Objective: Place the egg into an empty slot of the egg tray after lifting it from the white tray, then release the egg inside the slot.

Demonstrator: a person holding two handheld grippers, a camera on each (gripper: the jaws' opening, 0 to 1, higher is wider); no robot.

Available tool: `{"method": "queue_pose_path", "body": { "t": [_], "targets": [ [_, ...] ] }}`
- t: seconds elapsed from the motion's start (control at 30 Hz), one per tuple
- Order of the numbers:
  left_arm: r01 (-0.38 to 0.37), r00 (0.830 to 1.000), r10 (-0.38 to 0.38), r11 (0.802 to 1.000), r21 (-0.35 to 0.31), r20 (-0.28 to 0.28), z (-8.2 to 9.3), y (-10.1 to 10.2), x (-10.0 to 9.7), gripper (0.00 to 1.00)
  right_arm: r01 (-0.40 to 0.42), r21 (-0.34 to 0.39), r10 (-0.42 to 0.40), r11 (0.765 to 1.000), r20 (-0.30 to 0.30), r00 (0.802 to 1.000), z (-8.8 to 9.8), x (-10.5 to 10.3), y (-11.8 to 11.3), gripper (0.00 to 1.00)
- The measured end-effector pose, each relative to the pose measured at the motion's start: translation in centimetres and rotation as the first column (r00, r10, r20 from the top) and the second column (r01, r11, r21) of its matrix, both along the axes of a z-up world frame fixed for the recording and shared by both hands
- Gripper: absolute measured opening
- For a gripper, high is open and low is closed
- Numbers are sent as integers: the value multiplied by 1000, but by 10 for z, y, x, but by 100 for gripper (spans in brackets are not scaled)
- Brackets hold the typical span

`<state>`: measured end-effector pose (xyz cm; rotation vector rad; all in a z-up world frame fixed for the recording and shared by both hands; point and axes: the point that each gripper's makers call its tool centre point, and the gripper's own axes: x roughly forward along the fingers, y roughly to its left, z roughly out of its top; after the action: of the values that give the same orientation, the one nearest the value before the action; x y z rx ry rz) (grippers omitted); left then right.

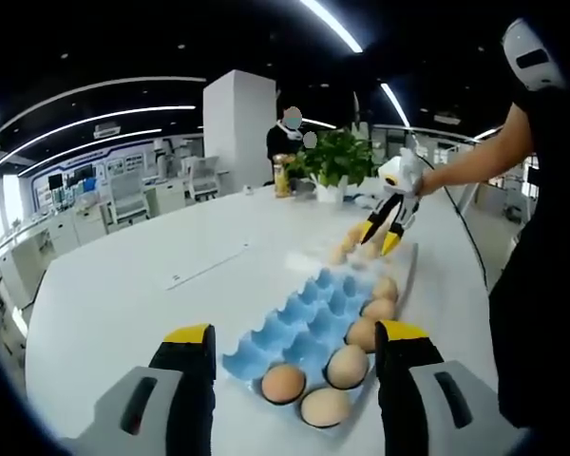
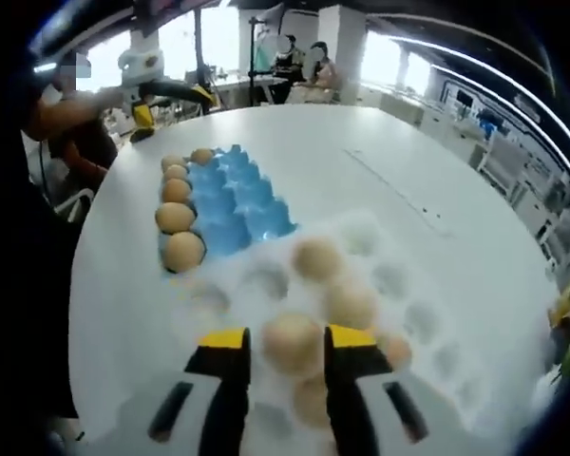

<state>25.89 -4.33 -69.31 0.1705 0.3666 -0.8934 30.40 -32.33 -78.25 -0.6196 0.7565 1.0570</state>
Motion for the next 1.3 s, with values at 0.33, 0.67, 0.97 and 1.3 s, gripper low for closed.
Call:
{"method": "queue_pose_path", "body": {
  "t": [0.33,0.67,0.97,1.3],
  "targets": [
    [-8,1000,8,1000,-6,-2,-1,3,2,67,-223,-179,226,958,-2,974,-8,-8,6,26],
    [-23,1000,23,1000,-6,-1,-1,7,4,67,-276,-246,242,929,-159,957,-15,-2,7,26],
    [-29,1000,29,1000,-9,5,2,10,6,67,-126,-194,89,973,-188,978,0,-2,4,24],
    [-32,999,33,999,-7,9,1,14,6,68,-141,-229,103,963,-169,980,21,-7,-10,24]
  ]
}}
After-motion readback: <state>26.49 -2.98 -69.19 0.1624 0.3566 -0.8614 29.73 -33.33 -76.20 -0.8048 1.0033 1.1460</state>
